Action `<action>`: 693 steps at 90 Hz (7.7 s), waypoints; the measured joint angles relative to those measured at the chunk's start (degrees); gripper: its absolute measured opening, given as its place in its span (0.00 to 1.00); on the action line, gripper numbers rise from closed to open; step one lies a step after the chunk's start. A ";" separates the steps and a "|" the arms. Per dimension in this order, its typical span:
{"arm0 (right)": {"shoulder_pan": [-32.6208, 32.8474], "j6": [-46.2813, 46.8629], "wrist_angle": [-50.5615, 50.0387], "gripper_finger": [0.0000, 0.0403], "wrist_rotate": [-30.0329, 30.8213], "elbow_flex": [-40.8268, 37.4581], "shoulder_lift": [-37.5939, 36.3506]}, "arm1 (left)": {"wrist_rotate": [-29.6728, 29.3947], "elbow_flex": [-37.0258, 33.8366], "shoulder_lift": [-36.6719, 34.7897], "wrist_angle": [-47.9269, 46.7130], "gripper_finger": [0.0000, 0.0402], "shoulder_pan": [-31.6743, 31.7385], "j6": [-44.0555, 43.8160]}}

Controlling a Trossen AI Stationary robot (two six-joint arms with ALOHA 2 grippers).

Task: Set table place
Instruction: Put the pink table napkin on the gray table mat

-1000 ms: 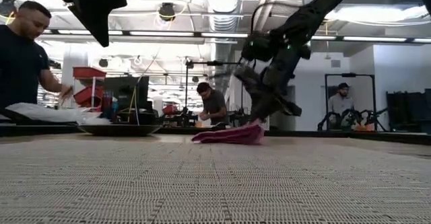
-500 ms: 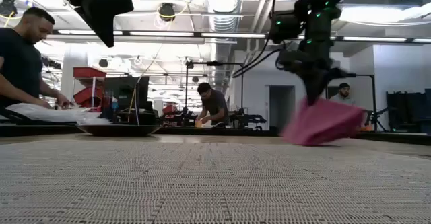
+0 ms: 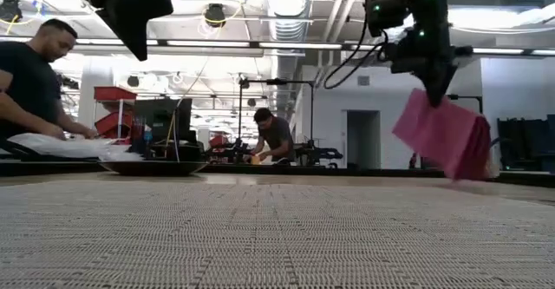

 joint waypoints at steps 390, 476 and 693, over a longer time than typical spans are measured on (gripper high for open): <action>-9.41 -35.78 4.19 0.00 -23.99 -2.45 -20.08 | 40.03 42.21 49.48 2.02 0.00 33.64 36.96; -5.63 -36.11 3.09 0.00 -24.38 -2.45 -20.43 | 30.32 -12.24 14.22 60.49 0.00 31.65 4.73; -5.24 -37.12 8.97 0.00 -28.65 -2.45 -20.39 | 21.86 -26.25 -3.08 34.62 0.00 30.66 -10.99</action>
